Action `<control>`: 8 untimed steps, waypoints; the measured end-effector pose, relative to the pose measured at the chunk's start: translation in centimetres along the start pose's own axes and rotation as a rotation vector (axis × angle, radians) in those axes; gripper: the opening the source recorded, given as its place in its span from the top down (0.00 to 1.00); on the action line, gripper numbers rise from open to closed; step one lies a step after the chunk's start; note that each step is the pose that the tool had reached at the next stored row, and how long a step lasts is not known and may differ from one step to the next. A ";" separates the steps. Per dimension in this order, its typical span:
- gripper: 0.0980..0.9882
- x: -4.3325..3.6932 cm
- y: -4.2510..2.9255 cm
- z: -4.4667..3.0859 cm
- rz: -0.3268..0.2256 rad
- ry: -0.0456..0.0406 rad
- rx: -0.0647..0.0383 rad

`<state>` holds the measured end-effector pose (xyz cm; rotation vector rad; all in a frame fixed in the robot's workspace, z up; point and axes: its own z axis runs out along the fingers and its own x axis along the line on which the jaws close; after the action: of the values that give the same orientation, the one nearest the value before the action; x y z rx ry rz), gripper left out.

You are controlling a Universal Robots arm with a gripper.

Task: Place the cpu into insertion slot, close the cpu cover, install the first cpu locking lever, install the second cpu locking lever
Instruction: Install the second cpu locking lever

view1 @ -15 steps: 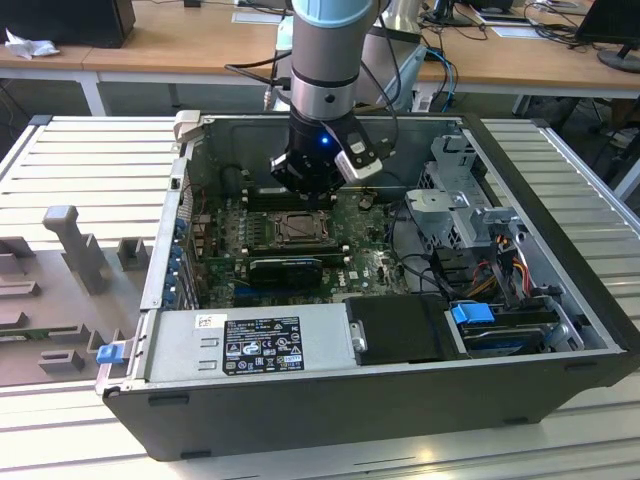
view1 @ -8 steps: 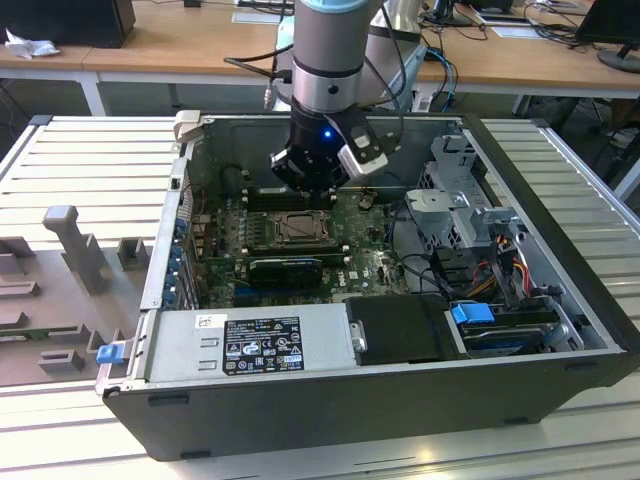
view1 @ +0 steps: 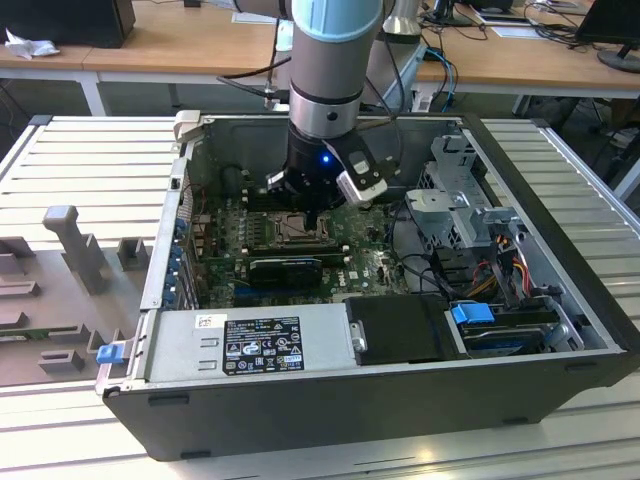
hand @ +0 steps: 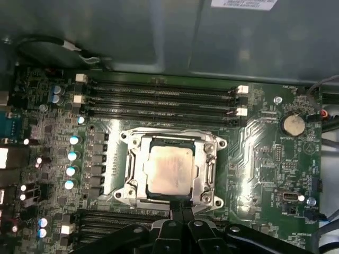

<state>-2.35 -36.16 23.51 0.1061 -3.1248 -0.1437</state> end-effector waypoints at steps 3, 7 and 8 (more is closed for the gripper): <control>0.99 0.45 -0.74 -0.03 0.000 -0.0014 -0.022; 0.99 1.70 -1.65 0.01 -0.002 -0.0031 -0.046; 0.99 1.98 -1.83 0.04 -0.002 -0.0033 -0.050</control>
<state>-4.20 -38.11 23.31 0.1084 -3.1218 -0.2223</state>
